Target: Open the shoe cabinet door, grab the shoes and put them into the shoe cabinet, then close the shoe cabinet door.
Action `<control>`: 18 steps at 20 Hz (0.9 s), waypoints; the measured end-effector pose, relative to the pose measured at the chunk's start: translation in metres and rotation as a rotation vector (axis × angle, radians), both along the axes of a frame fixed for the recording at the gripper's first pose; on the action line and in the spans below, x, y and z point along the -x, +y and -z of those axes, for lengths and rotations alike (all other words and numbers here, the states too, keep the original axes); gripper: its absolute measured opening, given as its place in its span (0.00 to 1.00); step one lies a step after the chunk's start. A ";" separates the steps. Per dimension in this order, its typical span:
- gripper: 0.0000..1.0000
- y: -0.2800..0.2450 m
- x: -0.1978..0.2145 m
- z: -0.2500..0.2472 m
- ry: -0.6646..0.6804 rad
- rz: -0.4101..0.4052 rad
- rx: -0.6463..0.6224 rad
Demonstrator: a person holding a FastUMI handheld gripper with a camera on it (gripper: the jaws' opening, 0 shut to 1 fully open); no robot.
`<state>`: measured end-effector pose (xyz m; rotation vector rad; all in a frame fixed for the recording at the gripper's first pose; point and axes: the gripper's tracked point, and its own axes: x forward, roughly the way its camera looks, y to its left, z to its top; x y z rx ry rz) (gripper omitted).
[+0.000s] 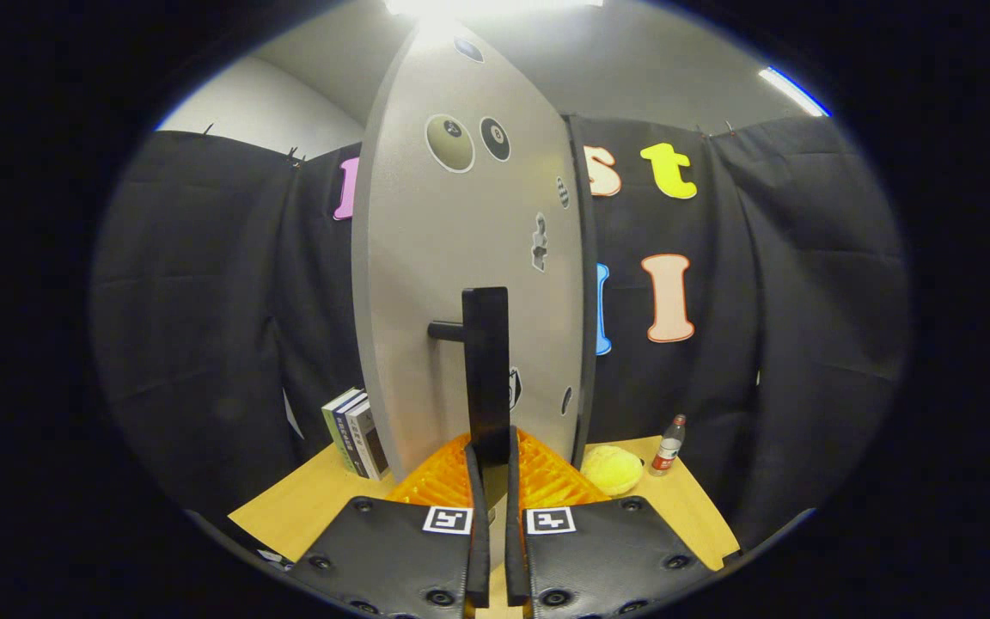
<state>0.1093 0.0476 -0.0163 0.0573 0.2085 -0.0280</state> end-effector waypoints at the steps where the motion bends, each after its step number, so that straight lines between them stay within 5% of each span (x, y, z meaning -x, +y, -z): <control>1: 0.09 -0.006 0.000 0.000 -0.002 0.019 0.002; 10: 0.07 -0.054 0.004 -0.001 -0.044 0.135 -0.064; 18: 0.05 -0.065 0.003 -0.001 -0.069 0.078 -0.129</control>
